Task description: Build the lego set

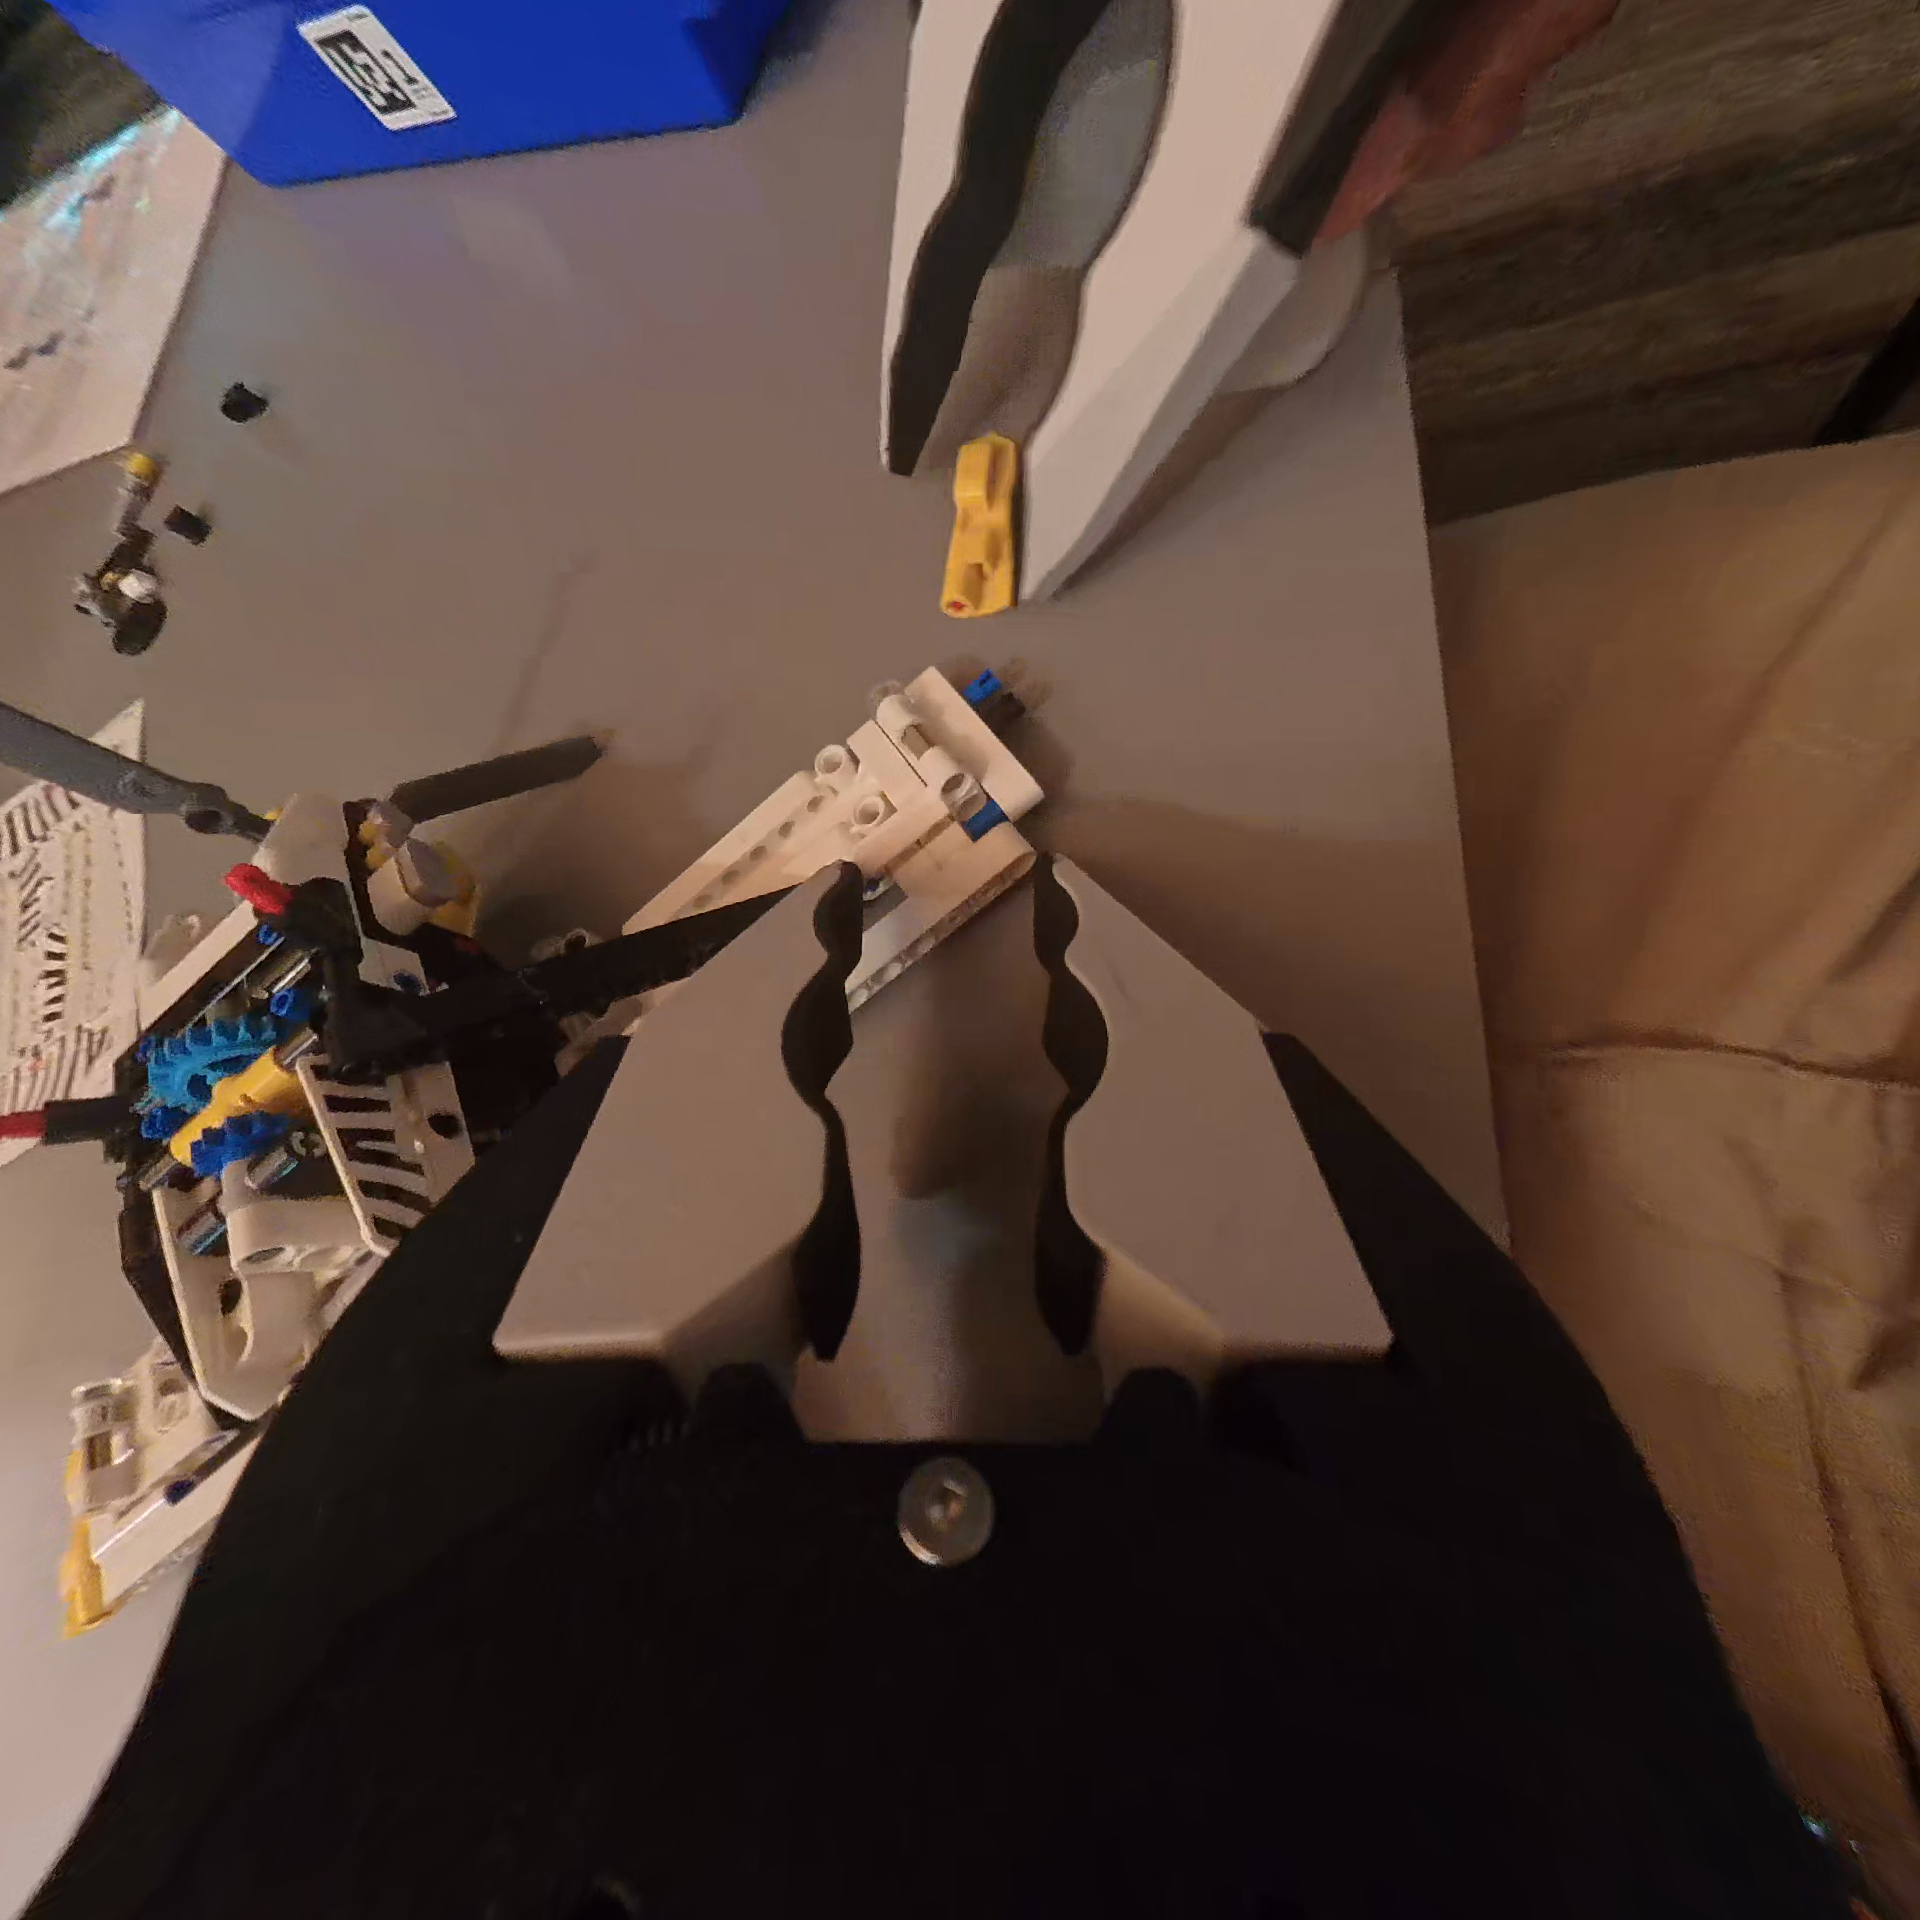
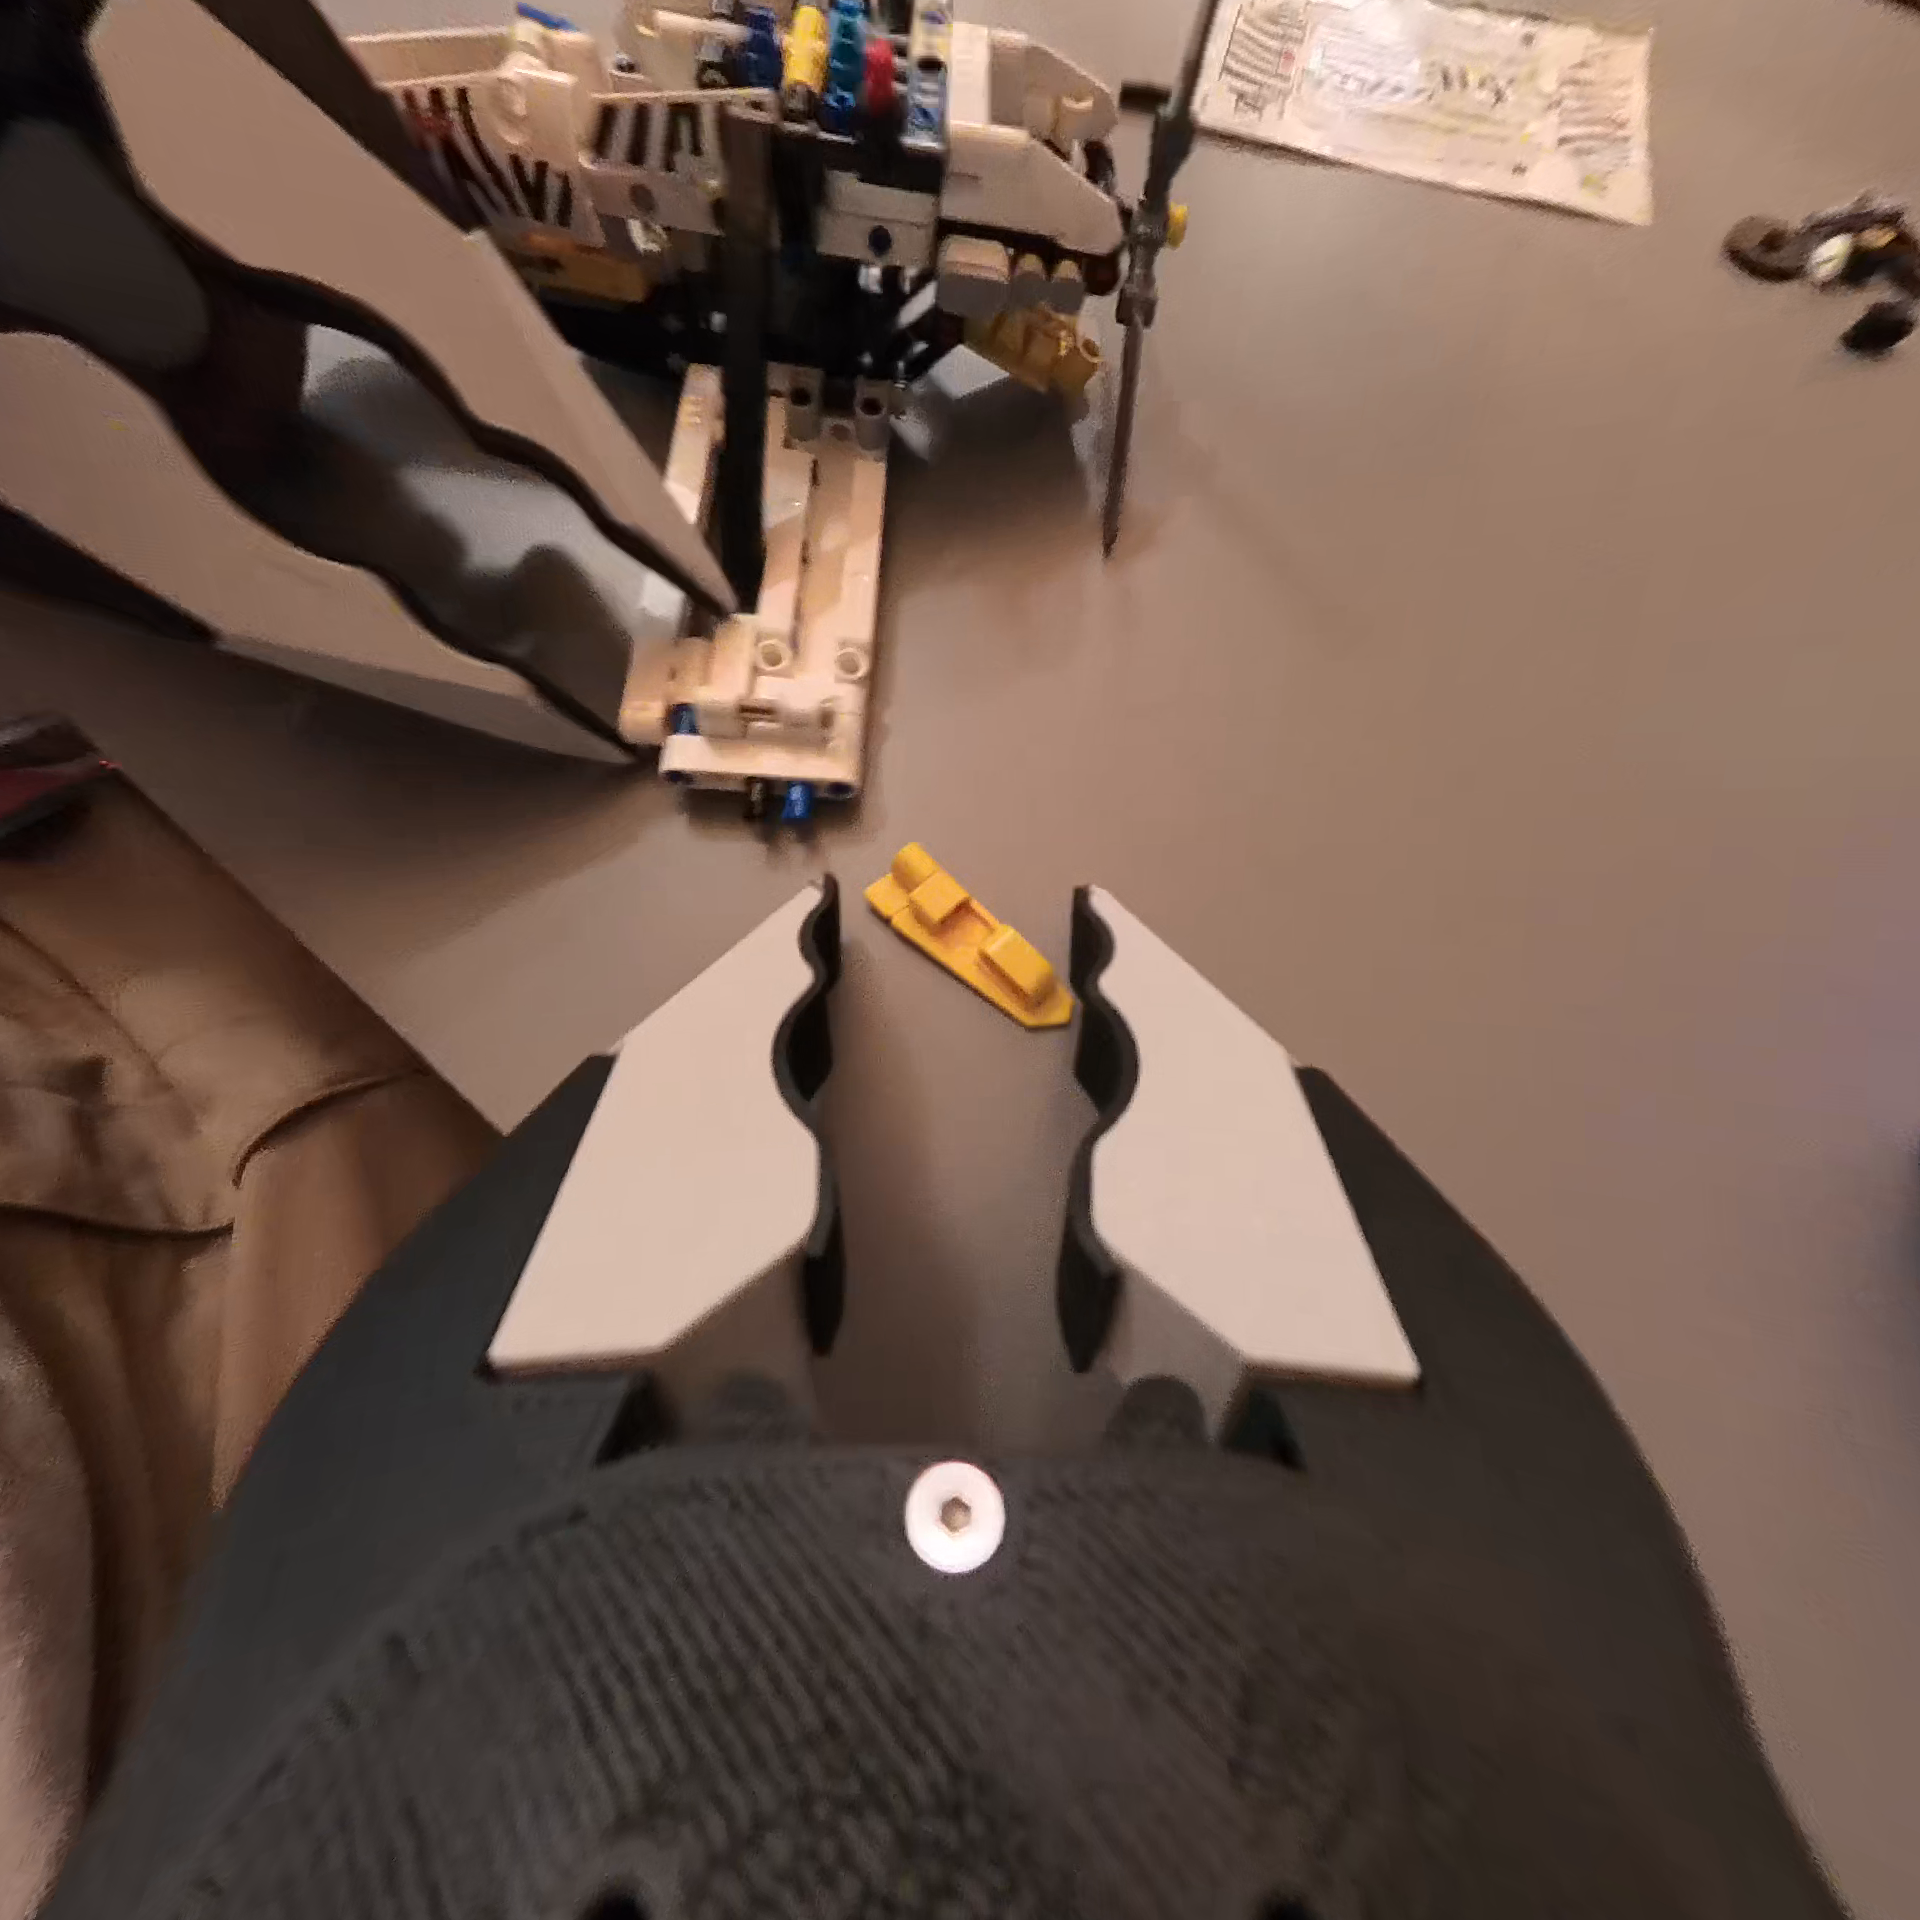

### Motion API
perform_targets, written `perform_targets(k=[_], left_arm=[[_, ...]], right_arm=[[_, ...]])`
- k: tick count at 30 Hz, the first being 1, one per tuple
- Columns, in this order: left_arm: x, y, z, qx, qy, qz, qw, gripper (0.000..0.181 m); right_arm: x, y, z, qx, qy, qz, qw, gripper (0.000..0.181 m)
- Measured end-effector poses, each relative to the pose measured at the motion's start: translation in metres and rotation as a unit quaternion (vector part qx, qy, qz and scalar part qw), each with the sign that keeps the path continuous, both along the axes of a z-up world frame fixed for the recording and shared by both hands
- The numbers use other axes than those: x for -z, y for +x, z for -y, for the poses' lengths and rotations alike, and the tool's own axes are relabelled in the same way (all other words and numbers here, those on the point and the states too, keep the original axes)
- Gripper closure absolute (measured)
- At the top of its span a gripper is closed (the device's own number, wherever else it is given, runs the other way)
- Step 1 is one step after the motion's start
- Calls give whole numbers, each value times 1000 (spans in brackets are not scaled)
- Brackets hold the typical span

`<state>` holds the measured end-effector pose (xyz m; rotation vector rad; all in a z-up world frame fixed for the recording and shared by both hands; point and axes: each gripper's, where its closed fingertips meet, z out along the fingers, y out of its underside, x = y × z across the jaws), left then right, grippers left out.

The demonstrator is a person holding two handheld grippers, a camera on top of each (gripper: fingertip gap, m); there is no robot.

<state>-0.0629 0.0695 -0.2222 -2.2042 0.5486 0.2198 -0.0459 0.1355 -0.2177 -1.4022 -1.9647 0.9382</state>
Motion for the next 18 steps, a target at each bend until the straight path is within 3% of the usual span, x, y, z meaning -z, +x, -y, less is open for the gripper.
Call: perform_targets(k=[3,9,18], left_arm=[[0,-3,-10,-10,6,-13,1000,148],[0,-6,-26,-37,10,-28,999,151],[0,-9,-32,-52,12,-35,998,152]], right_arm=[[-7,13,1,40,-2,-16,999,134],[6,19,0,99,-15,17,995,143],[2,-5,3,51,-89,34,994,133]])
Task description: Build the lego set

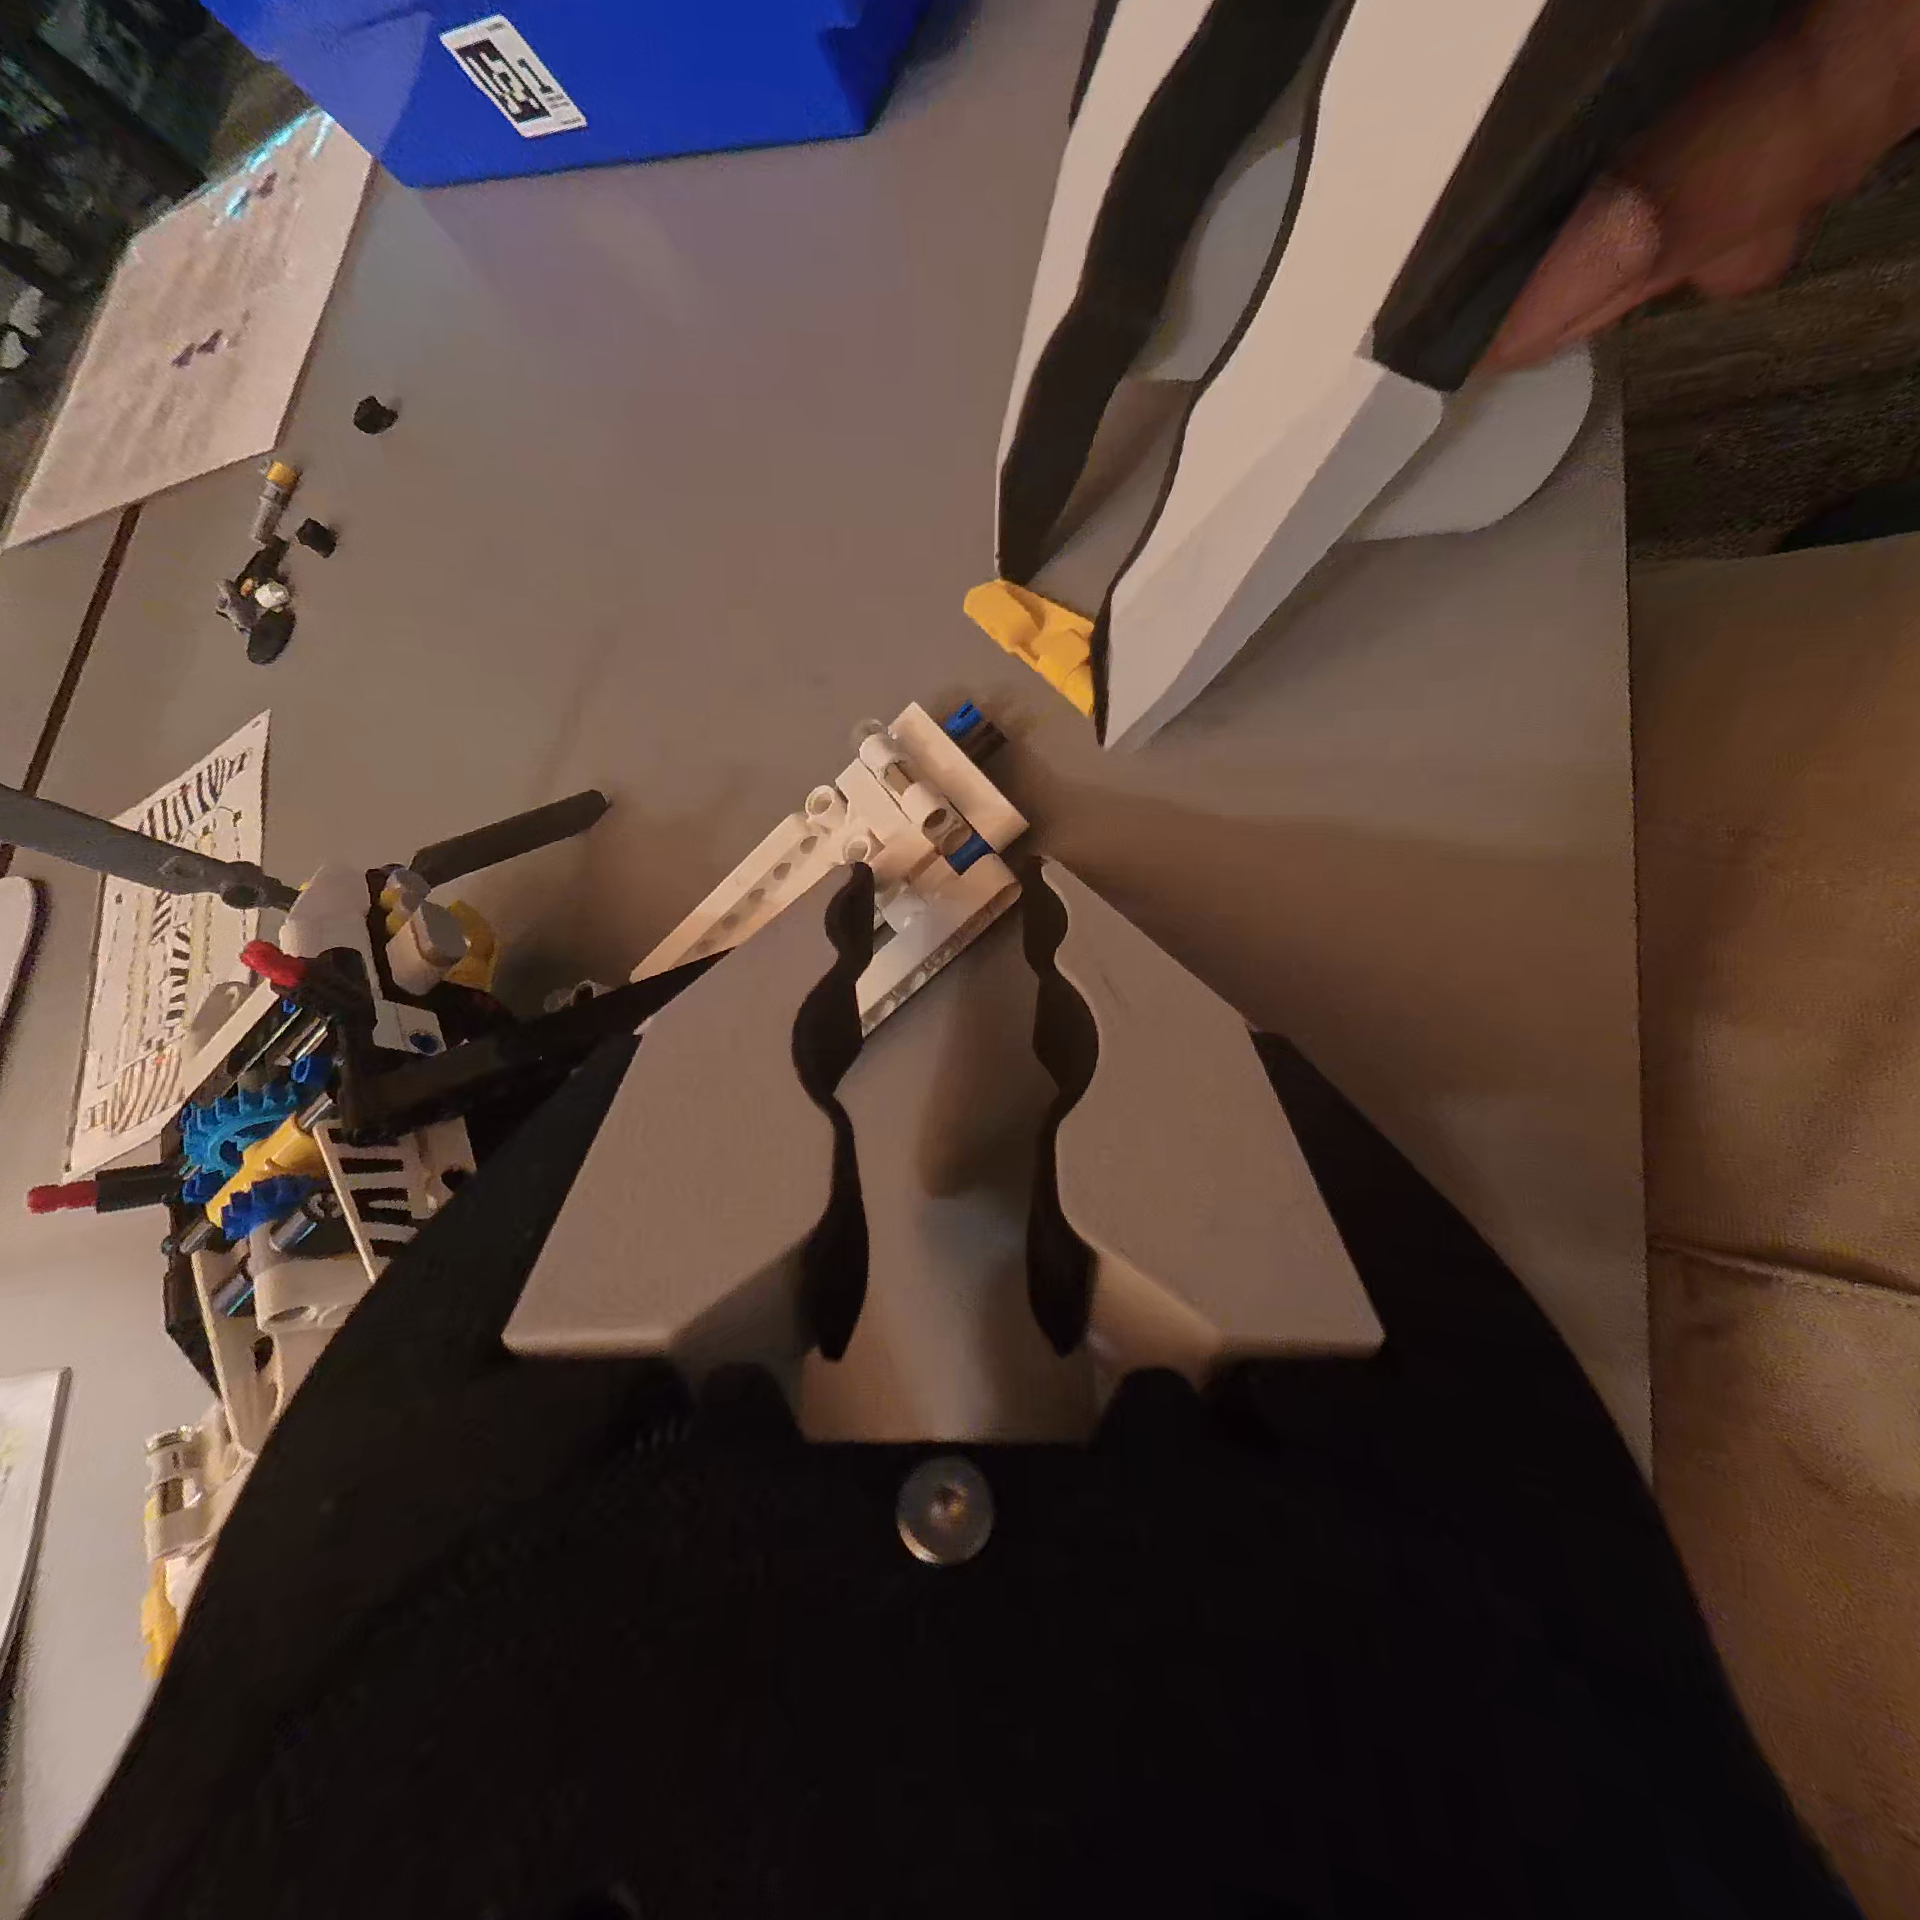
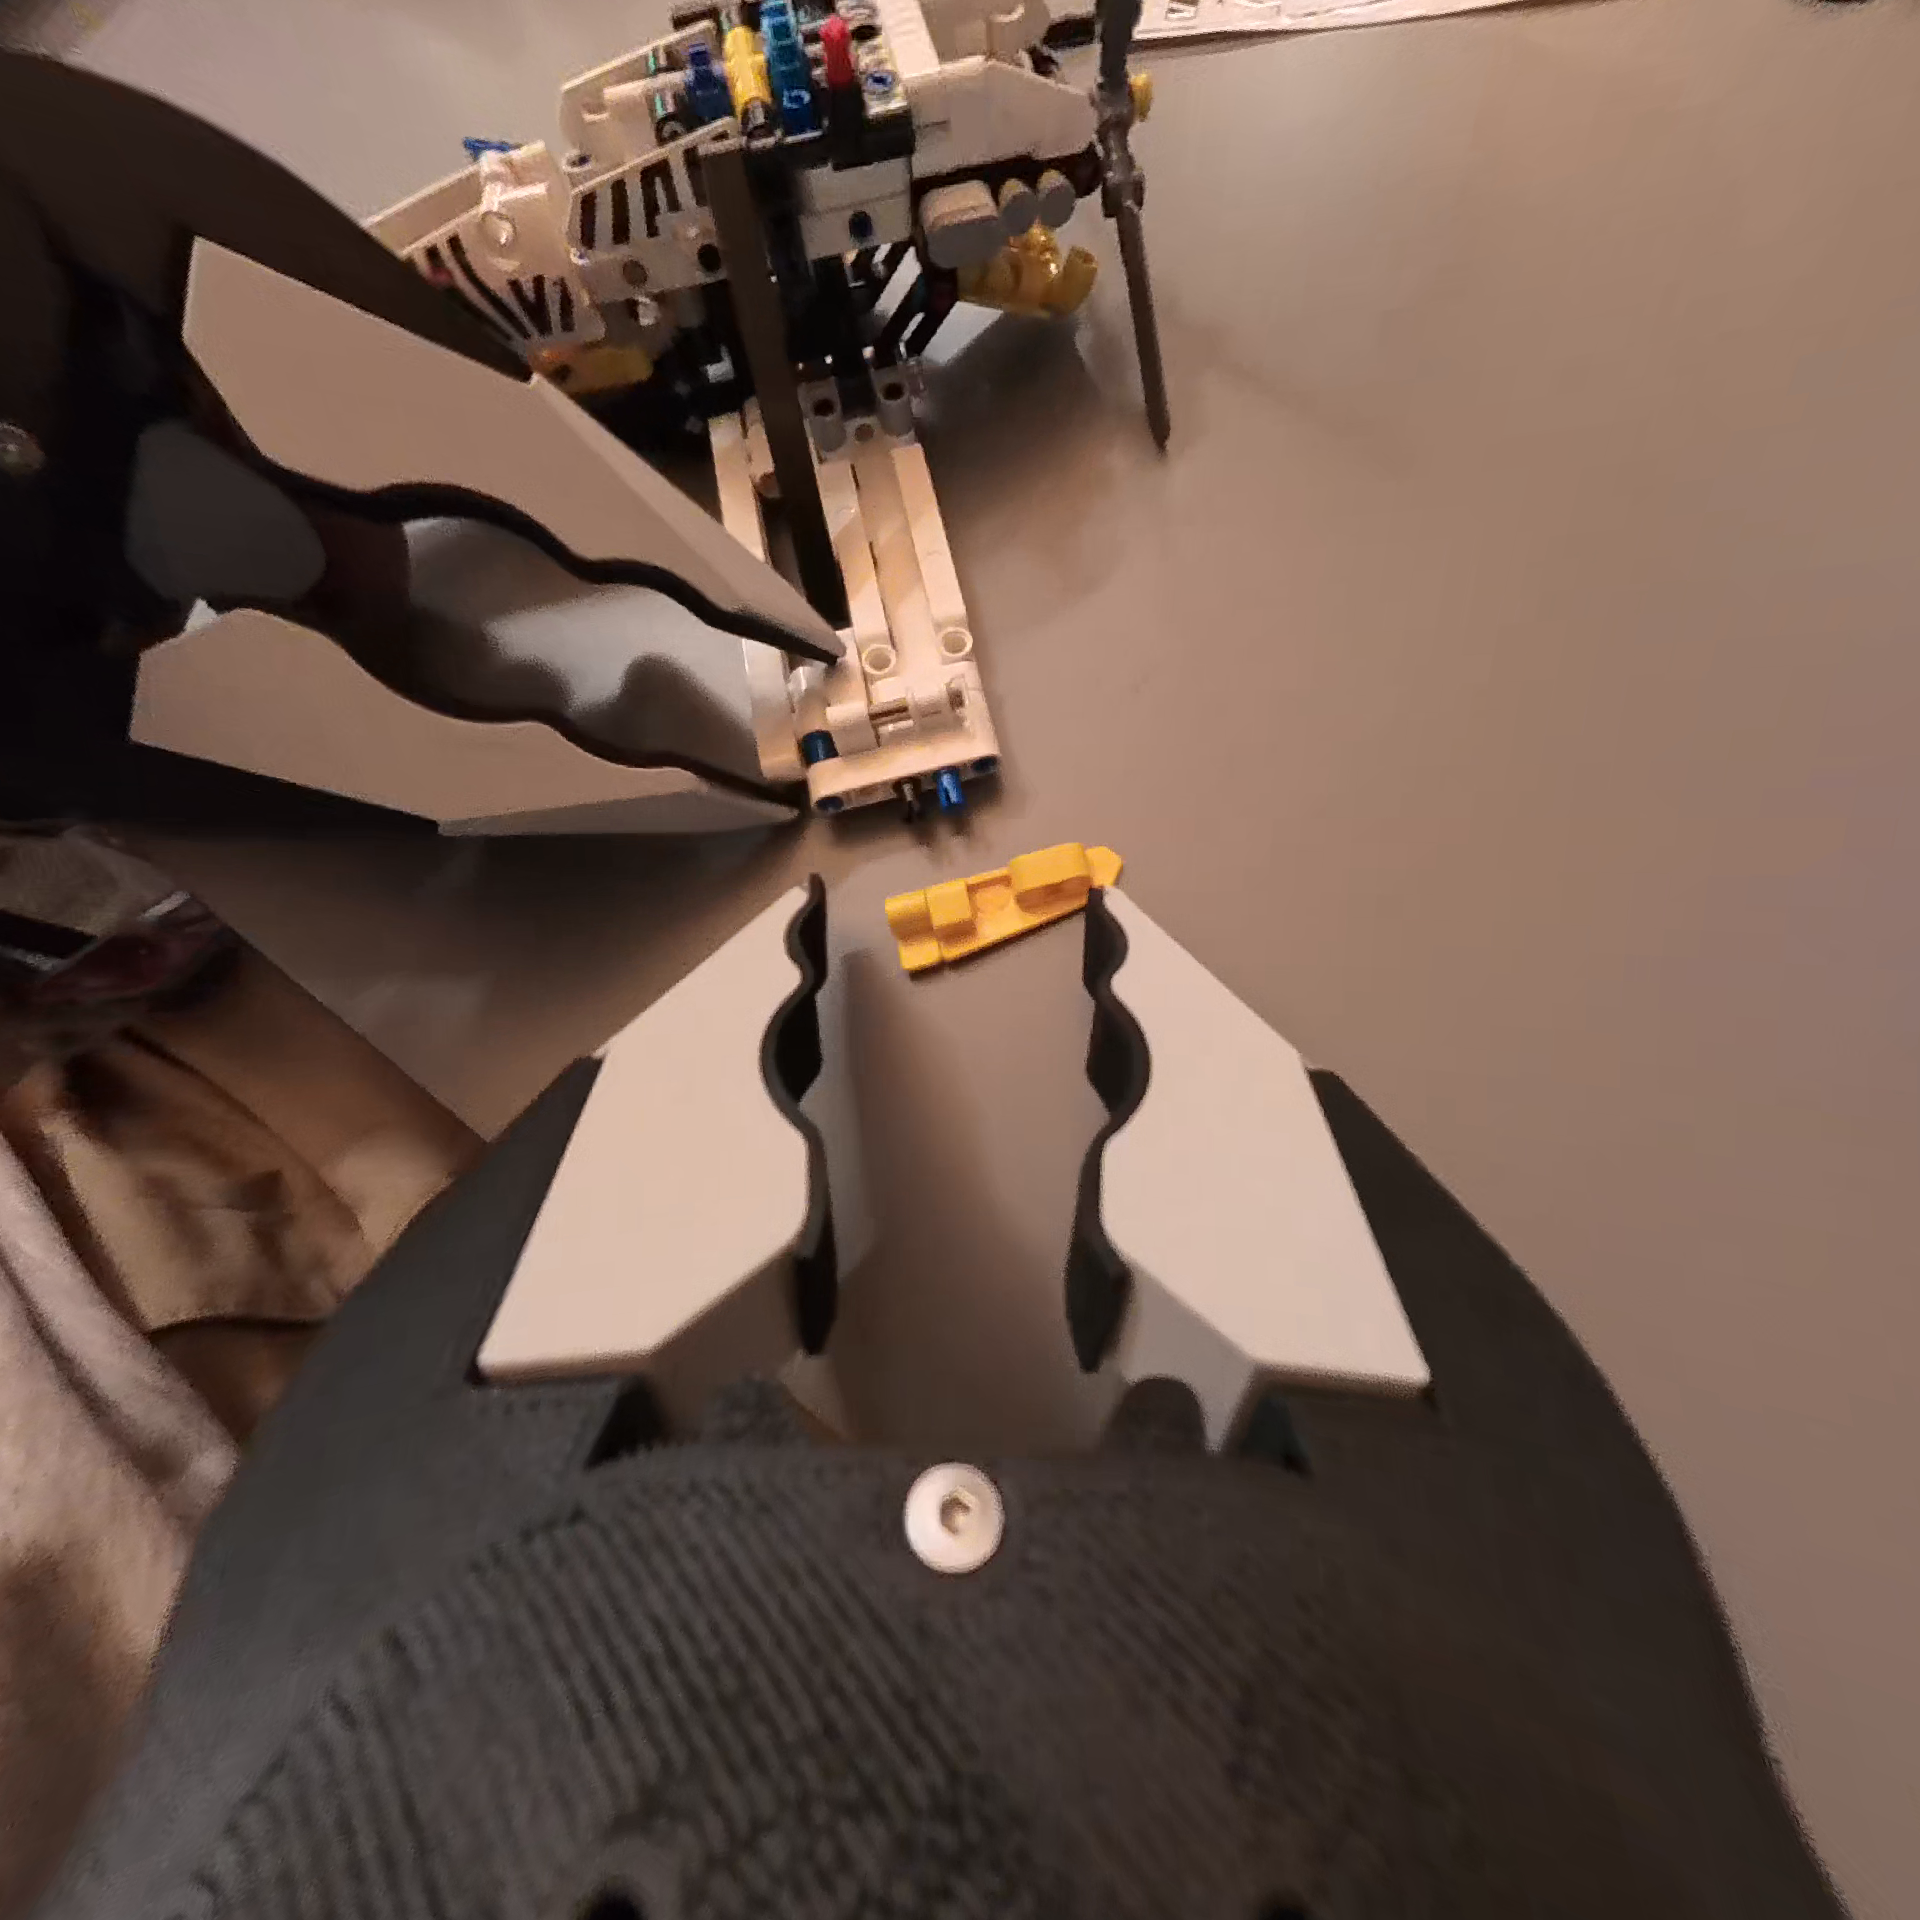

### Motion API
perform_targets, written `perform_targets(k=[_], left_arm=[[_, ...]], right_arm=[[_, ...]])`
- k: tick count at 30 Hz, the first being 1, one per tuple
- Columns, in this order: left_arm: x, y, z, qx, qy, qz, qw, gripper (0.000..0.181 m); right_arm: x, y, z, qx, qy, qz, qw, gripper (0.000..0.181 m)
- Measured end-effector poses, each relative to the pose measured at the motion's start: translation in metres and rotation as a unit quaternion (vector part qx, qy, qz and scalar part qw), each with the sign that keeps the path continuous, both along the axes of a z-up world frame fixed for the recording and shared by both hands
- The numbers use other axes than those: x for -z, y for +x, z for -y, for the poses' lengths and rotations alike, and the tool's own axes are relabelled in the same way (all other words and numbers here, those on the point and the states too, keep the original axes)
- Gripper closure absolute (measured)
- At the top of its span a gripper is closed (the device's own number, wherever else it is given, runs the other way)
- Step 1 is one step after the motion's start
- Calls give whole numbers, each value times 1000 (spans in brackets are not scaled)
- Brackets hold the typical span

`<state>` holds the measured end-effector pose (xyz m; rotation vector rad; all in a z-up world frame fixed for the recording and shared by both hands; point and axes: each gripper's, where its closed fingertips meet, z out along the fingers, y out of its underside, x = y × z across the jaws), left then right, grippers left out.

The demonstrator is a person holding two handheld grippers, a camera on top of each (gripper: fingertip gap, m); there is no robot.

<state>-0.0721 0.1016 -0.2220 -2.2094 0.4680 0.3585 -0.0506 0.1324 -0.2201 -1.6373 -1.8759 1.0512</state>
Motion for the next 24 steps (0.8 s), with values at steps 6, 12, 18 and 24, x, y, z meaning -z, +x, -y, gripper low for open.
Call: perform_targets(k=[6,12,18,24], left_arm=[[0,3,0,7,9,-38,999,160],[-13,7,0,2,18,104,994,151],[-12,21,0,2,-40,342,939,137],[-20,12,-3,22,-20,274,961,138]], right_arm=[[0,10,-3,-42,53,-18,998,141],[1,2,-5,-47,23,-19,998,142],[2,-1,2,-70,36,-14,997,142],[3,1,4,-85,38,-15,996,146]])
